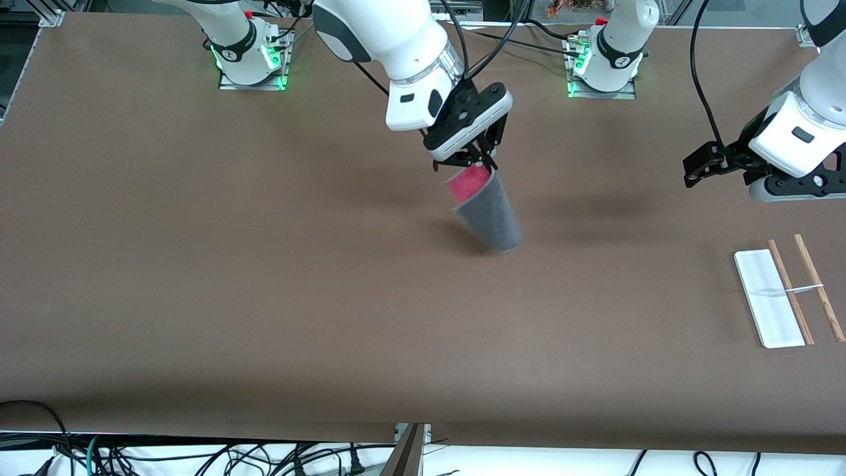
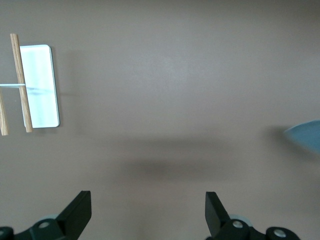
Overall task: Pass towel and hang on rack
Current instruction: 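Lift the towel with the right gripper toward the table middle, then hold the towel up with the right gripper while the left gripper approaches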
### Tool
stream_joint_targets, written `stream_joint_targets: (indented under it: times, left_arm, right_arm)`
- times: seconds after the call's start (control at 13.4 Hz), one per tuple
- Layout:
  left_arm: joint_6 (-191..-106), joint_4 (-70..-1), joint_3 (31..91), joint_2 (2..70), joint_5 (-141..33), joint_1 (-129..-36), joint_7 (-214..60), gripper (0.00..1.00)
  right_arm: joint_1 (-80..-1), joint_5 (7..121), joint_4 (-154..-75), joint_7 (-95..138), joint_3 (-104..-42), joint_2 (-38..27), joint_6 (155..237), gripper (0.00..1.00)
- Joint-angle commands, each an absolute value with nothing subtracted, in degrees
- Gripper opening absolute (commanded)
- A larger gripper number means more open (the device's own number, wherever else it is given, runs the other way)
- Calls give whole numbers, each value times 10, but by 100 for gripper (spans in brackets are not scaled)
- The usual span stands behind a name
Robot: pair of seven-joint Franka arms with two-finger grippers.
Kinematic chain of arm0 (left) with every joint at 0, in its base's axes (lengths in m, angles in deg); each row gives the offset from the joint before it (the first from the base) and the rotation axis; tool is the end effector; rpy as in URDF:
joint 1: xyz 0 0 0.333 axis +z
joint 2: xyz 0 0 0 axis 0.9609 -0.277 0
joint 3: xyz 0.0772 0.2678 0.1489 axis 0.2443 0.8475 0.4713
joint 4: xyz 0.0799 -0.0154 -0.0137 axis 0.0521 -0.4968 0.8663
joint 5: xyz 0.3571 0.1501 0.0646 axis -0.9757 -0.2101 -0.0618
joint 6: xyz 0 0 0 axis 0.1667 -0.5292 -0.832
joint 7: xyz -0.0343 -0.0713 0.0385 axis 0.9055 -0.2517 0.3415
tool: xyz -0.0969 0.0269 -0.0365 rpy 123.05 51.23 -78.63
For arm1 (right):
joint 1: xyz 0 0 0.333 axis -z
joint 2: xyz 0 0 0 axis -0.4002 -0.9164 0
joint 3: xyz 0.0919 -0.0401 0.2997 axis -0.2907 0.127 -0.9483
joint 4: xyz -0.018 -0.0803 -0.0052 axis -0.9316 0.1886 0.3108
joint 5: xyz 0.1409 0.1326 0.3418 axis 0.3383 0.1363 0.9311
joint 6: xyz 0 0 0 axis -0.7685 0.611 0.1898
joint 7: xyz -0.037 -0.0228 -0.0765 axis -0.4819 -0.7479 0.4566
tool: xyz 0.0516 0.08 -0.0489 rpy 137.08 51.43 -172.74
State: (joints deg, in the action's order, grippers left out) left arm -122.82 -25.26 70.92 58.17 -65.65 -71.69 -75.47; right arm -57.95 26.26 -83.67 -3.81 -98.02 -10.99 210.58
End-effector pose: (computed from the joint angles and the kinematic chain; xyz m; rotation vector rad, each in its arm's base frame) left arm 0.5730 -0.0536 0.6000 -3.1070 -0.0598 0.0274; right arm 0.4942 0.5584 0.5689 -2.5481 -0.6598 -0.5257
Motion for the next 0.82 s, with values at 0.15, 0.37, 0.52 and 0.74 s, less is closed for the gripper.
stream_joint_targets:
  times: [0.15,0.37,0.52,0.74]
  left_arm:
    - [-1250,-290,699,575,-631,-700,-810,100]
    - [-1275,-337,699,575,-613,-698,-816,100]
    - [-1300,-359,693,577,-595,-693,-834,100]
    - [-1383,-415,689,578,-566,-680,-973,100]
  right_arm:
    - [-587,264,-820,-39,-984,-113,2109,0]
    - [-589,263,-820,-36,-982,-116,2139,0]
    - [-590,262,-821,-36,-981,-121,2164,0]
    - [-590,262,-822,-34,-981,-121,2159,0]
